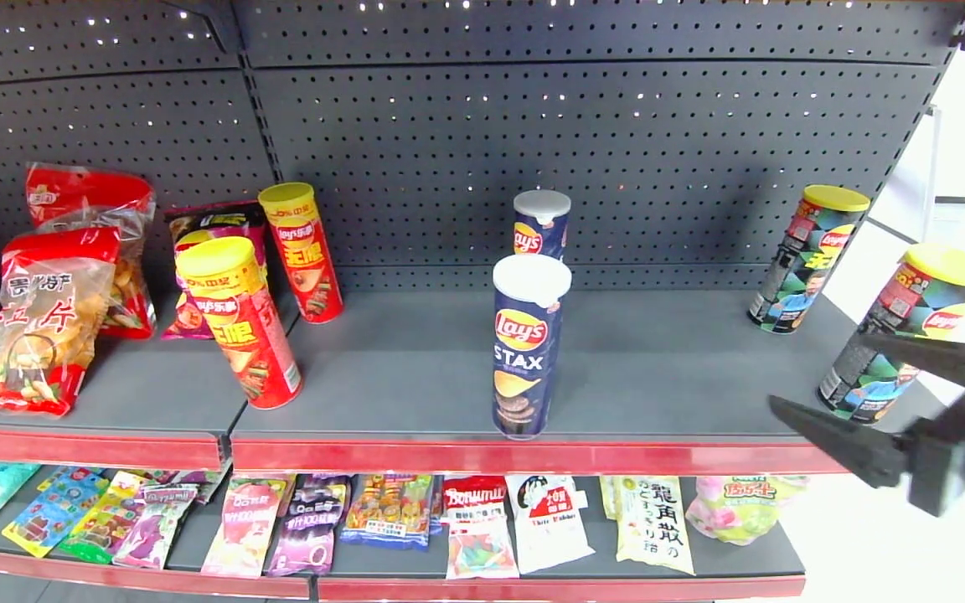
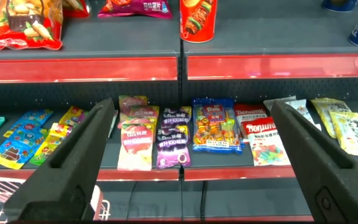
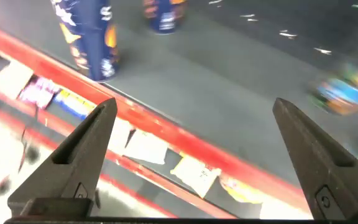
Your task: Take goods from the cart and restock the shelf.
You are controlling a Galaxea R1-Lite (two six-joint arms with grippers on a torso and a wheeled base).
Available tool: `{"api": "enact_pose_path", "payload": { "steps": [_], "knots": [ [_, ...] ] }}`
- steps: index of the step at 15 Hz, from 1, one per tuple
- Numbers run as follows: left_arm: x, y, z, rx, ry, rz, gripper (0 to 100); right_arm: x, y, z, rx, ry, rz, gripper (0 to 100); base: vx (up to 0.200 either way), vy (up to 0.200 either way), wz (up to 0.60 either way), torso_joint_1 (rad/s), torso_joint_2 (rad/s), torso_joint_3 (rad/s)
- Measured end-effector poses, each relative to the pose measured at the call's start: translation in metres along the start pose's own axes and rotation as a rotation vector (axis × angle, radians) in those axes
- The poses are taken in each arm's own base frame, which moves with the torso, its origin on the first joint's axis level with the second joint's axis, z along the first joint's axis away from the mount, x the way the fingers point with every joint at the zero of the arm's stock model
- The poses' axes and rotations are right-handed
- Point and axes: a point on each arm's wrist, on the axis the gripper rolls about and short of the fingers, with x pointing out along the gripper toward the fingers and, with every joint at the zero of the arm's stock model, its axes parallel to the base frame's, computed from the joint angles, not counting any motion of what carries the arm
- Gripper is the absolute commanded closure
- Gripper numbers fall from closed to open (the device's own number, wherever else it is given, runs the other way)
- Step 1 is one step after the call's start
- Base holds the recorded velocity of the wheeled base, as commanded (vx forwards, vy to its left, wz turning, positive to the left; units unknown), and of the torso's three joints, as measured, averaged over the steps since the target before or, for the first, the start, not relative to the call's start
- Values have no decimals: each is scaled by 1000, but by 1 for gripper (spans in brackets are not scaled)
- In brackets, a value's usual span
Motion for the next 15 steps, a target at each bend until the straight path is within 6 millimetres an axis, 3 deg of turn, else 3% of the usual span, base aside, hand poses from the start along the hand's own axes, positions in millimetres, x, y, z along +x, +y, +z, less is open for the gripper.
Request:
{"api": "enact_pose_path", "payload": {
  "steps": [3, 6, 7, 9, 15],
  "knots": [
    [0, 0, 0, 0, 0, 0, 0, -76, -14, -46, 106, -7, -155, 0, 0, 0, 0, 0, 0, 0],
    [0, 0, 0, 0, 0, 0, 0, -121, -5, -113, 236, 133, -339, 0, 0, 0, 0, 0, 0, 0],
    [0, 0, 0, 0, 0, 0, 0, -128, -1, -133, 251, 148, -426, 0, 0, 0, 0, 0, 0, 0],
    [0, 0, 0, -2, 0, 0, 0, -133, 3, -154, 262, 139, -536, 0, 0, 0, 0, 0, 0, 0],
    [0, 0, 0, -2, 0, 4, 0, -131, 16, -155, 288, 255, -907, 0, 0, 0, 0, 0, 0, 0]
  ]
}}
